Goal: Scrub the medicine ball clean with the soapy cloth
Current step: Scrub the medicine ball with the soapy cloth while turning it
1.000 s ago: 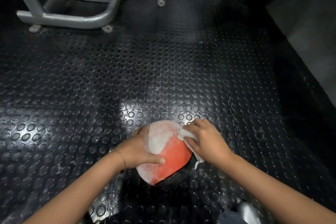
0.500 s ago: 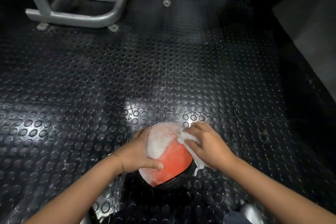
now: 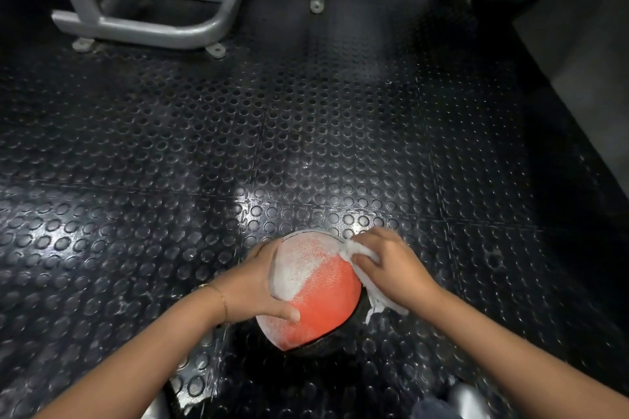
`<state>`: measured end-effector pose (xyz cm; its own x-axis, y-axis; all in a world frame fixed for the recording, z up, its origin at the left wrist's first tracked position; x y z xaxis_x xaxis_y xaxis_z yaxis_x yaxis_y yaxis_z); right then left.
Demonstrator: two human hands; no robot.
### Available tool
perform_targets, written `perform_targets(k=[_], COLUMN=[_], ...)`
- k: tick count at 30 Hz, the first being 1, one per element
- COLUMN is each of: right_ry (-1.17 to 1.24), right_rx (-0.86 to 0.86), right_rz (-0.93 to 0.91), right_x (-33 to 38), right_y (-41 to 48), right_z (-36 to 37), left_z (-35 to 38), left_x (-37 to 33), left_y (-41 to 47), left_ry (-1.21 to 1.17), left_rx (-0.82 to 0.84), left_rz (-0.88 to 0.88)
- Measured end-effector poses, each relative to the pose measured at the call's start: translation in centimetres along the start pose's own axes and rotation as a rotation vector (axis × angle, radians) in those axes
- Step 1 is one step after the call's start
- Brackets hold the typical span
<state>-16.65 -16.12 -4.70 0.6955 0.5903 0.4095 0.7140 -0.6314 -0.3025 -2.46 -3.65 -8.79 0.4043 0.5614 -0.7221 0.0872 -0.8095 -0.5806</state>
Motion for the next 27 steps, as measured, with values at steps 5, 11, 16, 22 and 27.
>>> perform_targets(k=[5, 11, 16, 22, 27], right_ry=[-0.002, -0.042, -0.047, -0.041, -0.056], right_rx=[0.036, 0.031, 0.056, 0.056, 0.032], right_rz=[-0.002, -0.054, 0.013, 0.018, 0.055], right_x=[0.3, 1.0, 0.2, -0.6, -1.3], right_y=[0.2, -0.2, 0.5, 0.3, -0.4], right_z=[0.0, -0.1, -0.4, -0.1, -0.2], left_z=[0.1, 0.2, 0.6, 1.0, 1.3], left_x=[0.8, 0.3, 0.0, -0.7, -1.6], left_y=[0.0, 0.2, -0.2, -0.2, -0.2], left_ry=[0.026, 0.054, 0.098, 0.162, 0.231], left_rx=[0.002, -0.005, -0.001, -0.028, -0.02], left_rz=[-0.027, -0.019, -0.029, -0.022, -0.013])
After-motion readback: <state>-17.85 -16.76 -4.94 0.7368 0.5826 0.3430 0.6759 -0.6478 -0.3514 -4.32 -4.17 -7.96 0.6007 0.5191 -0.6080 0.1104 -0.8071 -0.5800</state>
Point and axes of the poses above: each hand's wrist, its own y-axis towards the middle knuckle, its own z-axis out of the palm, x = y × z, the point moved 7 cm from there along y, towards the middle knuckle, and after that the axes turned 10 degrees about -y, right-handed, at the moved point
